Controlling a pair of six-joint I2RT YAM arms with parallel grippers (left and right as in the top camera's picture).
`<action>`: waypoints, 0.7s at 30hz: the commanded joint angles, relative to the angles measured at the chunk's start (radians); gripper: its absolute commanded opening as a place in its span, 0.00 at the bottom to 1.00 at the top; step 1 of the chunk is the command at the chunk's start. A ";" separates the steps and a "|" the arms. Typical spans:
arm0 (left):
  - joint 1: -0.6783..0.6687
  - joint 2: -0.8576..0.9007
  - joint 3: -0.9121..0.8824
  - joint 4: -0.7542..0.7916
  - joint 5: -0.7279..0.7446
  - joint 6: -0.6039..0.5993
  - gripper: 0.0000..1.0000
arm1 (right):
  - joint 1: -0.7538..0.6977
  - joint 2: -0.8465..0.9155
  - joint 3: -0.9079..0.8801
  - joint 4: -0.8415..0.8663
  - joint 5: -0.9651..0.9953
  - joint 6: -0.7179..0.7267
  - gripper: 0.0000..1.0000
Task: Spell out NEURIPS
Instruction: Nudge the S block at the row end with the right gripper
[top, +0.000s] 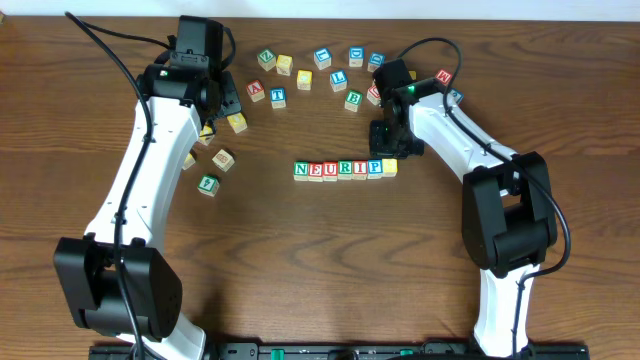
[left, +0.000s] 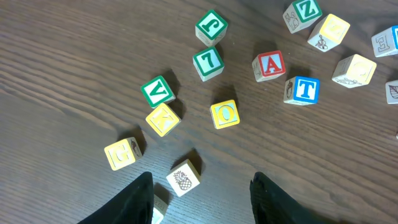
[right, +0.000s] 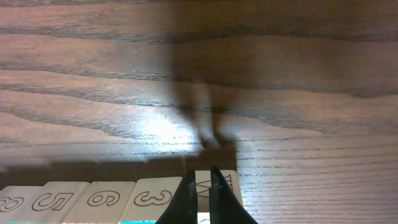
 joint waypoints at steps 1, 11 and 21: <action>0.002 -0.001 -0.016 -0.002 0.006 0.017 0.50 | 0.006 -0.006 0.004 -0.001 0.008 -0.006 0.04; 0.002 -0.001 -0.016 -0.002 0.006 0.017 0.50 | 0.008 -0.006 0.004 0.003 0.004 -0.019 0.02; 0.002 -0.001 -0.016 -0.002 0.006 0.016 0.50 | 0.008 -0.006 0.005 0.013 0.001 -0.043 0.02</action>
